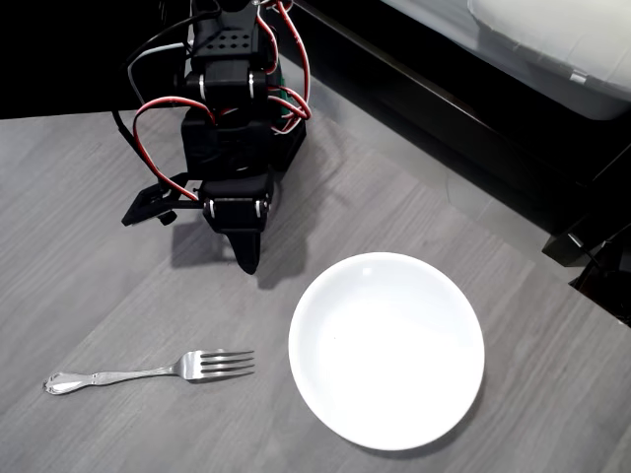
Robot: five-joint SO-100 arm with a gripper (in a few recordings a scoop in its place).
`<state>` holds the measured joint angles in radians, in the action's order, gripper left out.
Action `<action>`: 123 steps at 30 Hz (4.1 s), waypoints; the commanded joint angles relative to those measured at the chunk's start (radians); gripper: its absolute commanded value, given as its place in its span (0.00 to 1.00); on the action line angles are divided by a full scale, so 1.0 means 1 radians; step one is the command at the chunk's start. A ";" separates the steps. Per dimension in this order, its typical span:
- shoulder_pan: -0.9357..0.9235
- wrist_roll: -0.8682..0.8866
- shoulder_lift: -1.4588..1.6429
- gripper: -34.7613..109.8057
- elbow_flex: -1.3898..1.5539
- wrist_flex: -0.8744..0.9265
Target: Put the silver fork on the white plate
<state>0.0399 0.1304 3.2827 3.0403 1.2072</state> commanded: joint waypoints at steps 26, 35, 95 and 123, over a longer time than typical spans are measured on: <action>-0.190 -0.291 -0.522 0.24 -0.456 -0.150; -0.255 -0.325 -1.295 0.31 -0.976 -0.129; -0.236 -0.425 -1.875 0.24 -1.181 -0.238; -0.077 -0.387 -1.273 0.24 -1.173 0.046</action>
<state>-0.0936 -0.2807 1.9190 1.8899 1.2210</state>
